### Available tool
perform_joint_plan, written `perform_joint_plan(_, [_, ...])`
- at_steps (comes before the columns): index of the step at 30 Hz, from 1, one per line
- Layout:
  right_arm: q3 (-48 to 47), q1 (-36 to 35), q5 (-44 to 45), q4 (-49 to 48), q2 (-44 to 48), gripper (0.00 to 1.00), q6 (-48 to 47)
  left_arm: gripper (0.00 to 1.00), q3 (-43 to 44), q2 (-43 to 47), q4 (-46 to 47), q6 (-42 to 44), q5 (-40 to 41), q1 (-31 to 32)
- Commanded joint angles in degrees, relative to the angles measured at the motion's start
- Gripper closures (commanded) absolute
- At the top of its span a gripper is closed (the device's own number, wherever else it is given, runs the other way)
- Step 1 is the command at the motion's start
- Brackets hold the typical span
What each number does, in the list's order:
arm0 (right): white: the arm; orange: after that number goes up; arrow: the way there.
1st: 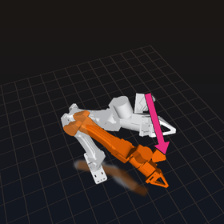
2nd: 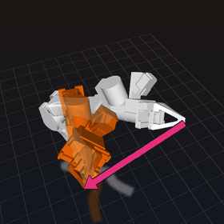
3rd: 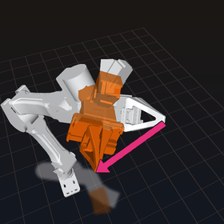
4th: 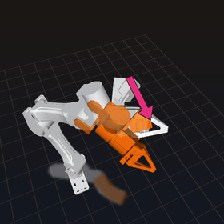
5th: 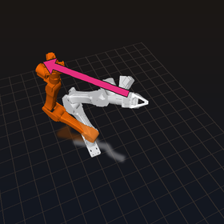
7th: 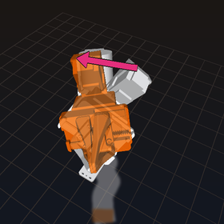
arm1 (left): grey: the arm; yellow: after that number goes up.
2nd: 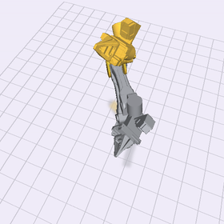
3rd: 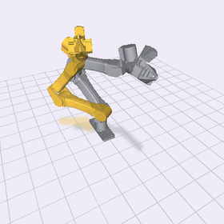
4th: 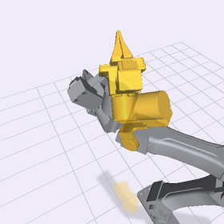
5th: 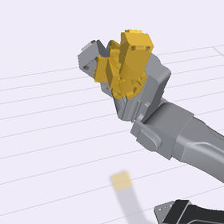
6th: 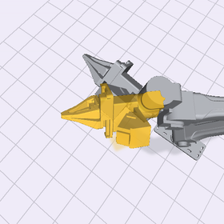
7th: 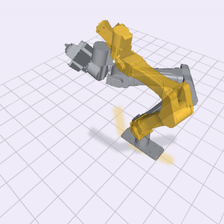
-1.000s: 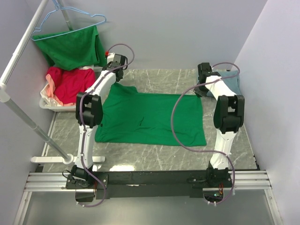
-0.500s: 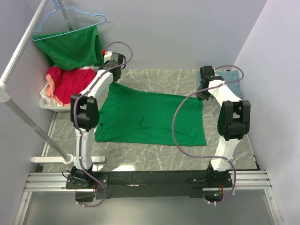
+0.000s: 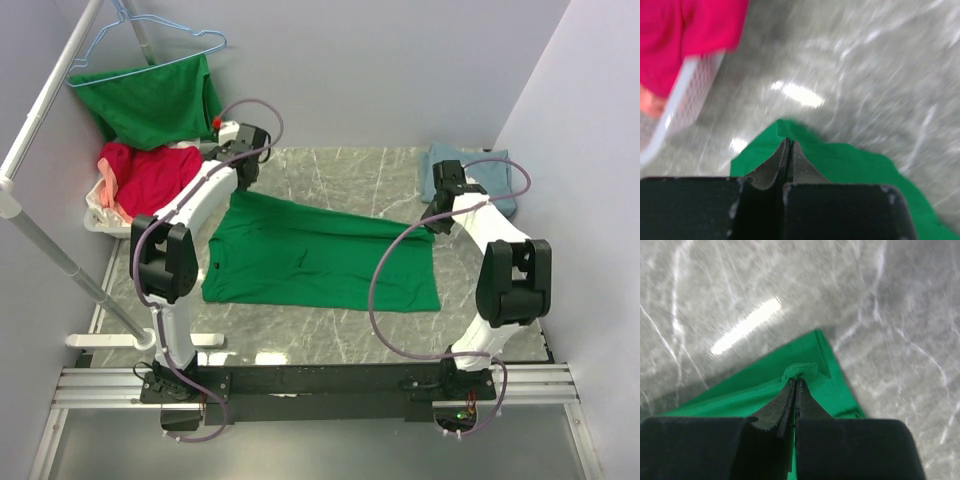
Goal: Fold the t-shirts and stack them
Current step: Fold the tshirt
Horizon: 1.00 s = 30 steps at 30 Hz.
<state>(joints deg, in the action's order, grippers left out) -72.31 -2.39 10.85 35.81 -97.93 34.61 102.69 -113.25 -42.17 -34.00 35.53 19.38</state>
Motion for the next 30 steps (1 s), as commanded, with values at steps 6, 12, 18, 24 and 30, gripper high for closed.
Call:
perform_joint_plan(6, [7.5, 0.5, -0.2, -3.6, 7.7, 1.00, -0.5, 0.99, -13.6, 9.9, -6.7, -11.8, 3.8, 1.5])
perform_joint_plan(12, [11.6, 0.5, -0.8, -4.8, 9.3, 1.00, -0.3, 0.99, -20.5, 13.8, -9.6, -17.1, 6.0, 1.5])
perform_joint_plan(18, [15.0, 0.5, -1.4, -5.7, 10.5, 1.00, -0.3, 0.99, -24.1, 14.8, -10.8, -19.7, 6.6, 1.5])
perform_joint_plan(24, [18.3, 0.5, -1.9, -5.7, 11.0, 0.90, -0.5, 0.99, -28.2, 14.7, -12.4, -23.3, 5.9, 1.6])
perform_joint_plan(30, [23.2, 0.0, -2.6, -5.1, 15.5, 0.59, 0.3, 0.93, -33.1, 15.4, -11.3, -25.8, 4.0, 1.9])
